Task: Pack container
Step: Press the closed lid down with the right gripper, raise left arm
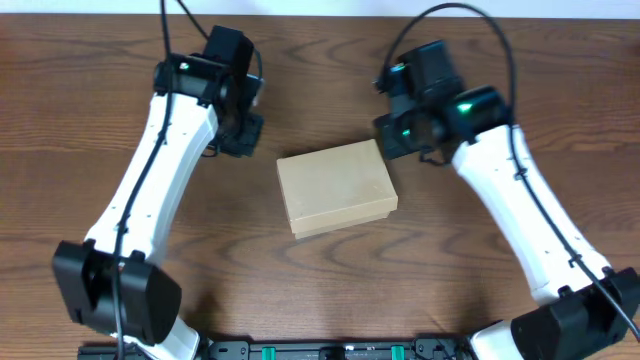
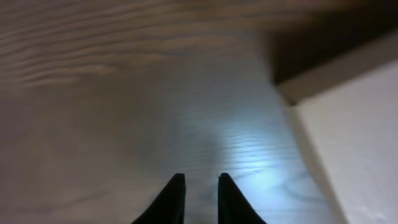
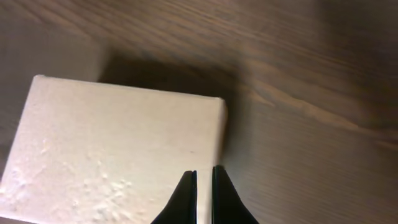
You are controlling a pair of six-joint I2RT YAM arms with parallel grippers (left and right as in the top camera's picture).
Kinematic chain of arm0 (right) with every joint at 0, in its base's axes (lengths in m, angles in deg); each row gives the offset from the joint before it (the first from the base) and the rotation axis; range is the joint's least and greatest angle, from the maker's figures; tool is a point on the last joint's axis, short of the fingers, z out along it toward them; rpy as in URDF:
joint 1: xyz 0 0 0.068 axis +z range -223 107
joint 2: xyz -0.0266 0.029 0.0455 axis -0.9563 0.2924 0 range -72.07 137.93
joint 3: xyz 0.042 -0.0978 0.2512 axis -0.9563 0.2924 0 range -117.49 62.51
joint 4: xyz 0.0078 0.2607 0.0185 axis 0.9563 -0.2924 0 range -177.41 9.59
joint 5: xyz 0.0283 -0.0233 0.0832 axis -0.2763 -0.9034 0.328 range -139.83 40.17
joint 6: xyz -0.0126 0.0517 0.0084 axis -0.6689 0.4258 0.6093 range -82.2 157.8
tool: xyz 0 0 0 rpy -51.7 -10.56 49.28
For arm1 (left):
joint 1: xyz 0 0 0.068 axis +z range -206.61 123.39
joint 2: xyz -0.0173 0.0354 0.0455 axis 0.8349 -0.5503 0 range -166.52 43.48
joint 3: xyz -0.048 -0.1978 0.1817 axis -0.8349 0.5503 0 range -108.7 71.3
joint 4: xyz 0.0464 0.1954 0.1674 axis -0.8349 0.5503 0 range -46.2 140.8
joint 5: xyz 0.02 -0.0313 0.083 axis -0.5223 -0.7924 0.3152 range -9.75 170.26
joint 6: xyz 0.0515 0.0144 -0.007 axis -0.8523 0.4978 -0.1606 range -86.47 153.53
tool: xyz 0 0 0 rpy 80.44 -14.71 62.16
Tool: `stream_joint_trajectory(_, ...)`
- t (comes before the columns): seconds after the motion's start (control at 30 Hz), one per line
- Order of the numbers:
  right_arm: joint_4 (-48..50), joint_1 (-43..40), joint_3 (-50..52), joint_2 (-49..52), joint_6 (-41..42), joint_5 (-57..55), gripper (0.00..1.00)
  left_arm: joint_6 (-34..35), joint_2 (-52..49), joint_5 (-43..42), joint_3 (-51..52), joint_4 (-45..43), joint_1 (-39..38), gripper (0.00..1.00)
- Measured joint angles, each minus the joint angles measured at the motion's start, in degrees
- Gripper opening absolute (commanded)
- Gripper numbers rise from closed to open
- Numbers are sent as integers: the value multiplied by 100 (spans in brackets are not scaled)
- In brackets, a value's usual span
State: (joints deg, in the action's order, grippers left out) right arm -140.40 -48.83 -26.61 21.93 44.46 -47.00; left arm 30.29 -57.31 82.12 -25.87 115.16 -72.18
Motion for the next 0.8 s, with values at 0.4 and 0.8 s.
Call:
stream_joint_trajectory(0.4, -649, 1405, 0, 0, 1797, -1250, 1, 986, 142, 1189, 0, 24, 138, 32)
stream_joint_trajectory(0.8, -1086, 1556, 0, 0, 2656, -1604, 1, 1097, 160, 1040, 0, -149, 573, 33)
